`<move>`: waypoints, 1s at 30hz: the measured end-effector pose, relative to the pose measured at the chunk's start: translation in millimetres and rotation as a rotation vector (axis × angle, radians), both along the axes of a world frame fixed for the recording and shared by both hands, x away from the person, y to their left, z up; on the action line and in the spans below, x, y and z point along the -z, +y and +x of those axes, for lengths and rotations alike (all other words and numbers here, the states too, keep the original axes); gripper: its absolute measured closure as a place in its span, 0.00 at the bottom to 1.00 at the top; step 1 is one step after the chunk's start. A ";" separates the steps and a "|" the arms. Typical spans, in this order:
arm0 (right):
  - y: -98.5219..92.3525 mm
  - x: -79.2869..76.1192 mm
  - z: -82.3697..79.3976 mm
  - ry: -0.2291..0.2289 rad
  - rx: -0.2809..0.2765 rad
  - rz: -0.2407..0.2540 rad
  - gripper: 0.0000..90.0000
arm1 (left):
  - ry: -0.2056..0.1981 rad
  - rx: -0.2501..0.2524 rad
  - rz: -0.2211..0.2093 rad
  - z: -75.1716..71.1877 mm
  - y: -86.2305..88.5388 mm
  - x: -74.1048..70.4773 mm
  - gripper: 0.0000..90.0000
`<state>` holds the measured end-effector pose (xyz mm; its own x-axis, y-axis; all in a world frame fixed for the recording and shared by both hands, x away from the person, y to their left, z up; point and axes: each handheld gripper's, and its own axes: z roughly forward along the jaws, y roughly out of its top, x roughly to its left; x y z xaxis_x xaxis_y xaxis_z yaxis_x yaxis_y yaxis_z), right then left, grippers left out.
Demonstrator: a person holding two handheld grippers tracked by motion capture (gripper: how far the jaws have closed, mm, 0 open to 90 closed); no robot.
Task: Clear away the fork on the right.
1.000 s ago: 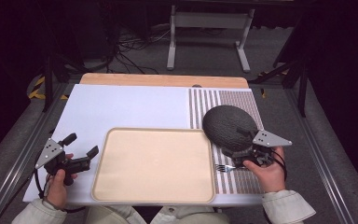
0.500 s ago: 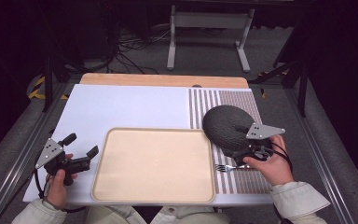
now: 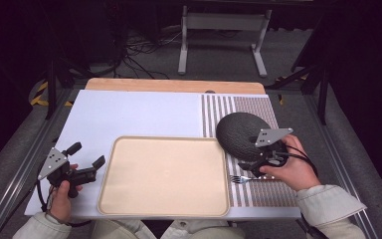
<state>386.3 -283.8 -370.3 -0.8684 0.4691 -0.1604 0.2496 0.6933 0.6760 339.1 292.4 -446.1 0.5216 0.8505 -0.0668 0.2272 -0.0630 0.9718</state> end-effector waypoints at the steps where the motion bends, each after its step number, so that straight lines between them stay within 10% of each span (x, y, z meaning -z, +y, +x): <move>1: 0.2 -0.6 0.8 0.004 -0.001 -0.017 0.07 | 0.000 0.000 0.000 0.0 0.1 0.0 0.02; 30: 12.5 1.6 9.5 0.206 -0.111 -0.421 0.11 | 0.001 0.000 0.002 0.3 0.0 0.3 0.02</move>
